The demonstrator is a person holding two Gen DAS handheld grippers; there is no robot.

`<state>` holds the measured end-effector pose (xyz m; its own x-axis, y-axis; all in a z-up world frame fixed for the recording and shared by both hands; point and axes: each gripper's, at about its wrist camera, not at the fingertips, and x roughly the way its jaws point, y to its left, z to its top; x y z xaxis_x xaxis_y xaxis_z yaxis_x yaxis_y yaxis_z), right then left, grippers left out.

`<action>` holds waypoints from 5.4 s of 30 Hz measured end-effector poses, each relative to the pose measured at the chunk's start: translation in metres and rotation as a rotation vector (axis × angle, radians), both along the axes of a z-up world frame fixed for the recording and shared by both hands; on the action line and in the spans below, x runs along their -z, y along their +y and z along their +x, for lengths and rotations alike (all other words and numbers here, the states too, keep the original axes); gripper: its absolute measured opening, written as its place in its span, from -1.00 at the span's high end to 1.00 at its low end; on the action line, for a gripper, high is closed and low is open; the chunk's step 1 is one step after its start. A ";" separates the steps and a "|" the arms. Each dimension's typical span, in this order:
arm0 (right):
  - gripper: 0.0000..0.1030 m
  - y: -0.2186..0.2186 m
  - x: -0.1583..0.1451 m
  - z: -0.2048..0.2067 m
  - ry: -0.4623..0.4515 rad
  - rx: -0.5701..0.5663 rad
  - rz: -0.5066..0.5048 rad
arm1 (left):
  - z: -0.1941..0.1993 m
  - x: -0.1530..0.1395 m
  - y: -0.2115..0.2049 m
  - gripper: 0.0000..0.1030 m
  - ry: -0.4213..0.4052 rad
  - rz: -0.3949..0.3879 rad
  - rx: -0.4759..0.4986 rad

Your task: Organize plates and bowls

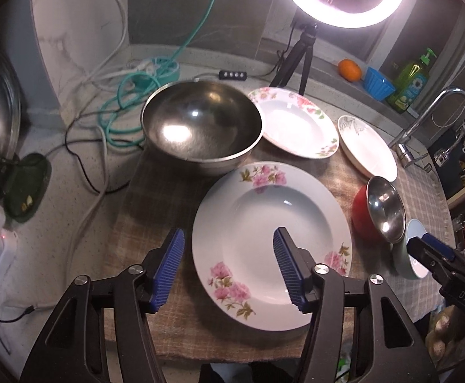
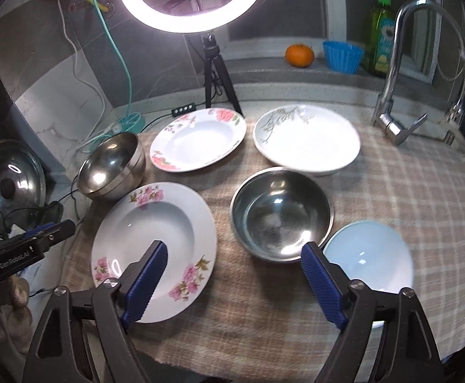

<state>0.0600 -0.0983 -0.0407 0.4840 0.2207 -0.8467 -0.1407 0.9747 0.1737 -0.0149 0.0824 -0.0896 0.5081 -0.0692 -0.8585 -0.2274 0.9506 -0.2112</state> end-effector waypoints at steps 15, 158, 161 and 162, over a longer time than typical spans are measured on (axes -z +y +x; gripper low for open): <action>0.00 0.009 0.055 0.011 0.213 0.019 0.125 | 0.017 0.042 0.028 0.29 0.124 -0.159 0.022; 0.01 -0.031 0.030 -0.010 0.148 0.024 0.040 | 0.024 0.024 0.007 0.52 0.102 -0.138 0.085; 0.01 -0.045 0.020 -0.014 0.118 0.021 0.024 | 0.024 0.018 -0.004 0.52 0.084 -0.133 0.084; 0.01 -0.051 0.017 -0.015 0.106 0.026 0.023 | 0.024 0.016 -0.007 0.52 0.079 -0.132 0.084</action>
<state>0.0448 -0.1493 -0.0580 0.3978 0.2293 -0.8883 -0.0950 0.9733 0.2088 0.0096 0.0749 -0.1051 0.4271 -0.2233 -0.8762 -0.1690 0.9322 -0.3200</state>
